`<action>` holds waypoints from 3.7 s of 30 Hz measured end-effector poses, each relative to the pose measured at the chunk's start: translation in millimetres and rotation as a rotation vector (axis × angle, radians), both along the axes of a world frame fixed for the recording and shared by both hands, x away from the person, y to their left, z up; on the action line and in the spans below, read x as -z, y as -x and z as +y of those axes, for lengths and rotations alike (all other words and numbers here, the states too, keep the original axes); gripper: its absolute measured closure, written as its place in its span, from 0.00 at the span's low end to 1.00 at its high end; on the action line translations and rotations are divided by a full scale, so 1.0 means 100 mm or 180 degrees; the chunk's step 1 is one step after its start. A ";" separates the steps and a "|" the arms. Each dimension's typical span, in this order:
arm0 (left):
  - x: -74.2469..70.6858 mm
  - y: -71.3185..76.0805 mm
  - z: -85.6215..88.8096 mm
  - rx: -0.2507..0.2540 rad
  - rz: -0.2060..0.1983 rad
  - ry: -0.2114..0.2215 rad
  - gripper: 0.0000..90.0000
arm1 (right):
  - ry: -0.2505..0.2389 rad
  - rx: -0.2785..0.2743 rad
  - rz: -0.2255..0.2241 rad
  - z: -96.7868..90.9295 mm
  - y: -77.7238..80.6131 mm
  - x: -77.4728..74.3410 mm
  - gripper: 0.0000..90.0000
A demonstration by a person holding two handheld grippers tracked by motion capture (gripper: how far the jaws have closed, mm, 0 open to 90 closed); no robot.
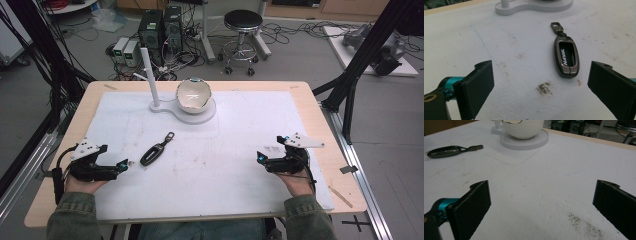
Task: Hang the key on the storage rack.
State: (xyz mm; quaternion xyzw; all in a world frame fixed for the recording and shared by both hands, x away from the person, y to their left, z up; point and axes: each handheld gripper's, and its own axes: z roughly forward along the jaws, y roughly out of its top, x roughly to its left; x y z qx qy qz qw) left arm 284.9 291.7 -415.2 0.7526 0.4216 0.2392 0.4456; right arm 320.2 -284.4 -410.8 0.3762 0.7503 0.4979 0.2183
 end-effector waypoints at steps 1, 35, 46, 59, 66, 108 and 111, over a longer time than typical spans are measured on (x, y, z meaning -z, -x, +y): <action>0.00 0.00 0.00 -0.0010 0.0002 0.0001 0.08 | -0.0005 -0.0003 0.0002 0.00 0.00 0.00 0.01; -0.02 -0.07 -0.04 0.0006 0.0065 -0.0052 0.08 | 0.0075 0.0089 0.0080 -0.01 0.04 0.05 0.01; -0.15 -0.23 -0.18 0.0115 0.0224 -0.0265 0.08 | 0.0049 0.0119 0.0091 -0.01 0.03 0.04 0.01; -0.26 -0.45 -0.41 0.0302 0.0316 -0.0568 0.09 | 0.0049 0.0108 0.0120 -0.01 0.03 0.05 0.01; -0.31 -0.54 -0.46 0.0294 0.0436 -0.0564 0.09 | 0.0036 0.0091 0.0128 -0.02 0.03 0.04 0.01; -0.41 -1.18 -1.24 0.0779 0.1179 -0.1275 0.10 | 0.0122 0.0138 0.0065 -0.02 0.02 0.05 0.01; -0.41 -1.23 -1.33 0.0838 0.1318 -0.1377 0.10 | 0.0132 0.0144 0.0065 -0.02 0.01 0.05 0.01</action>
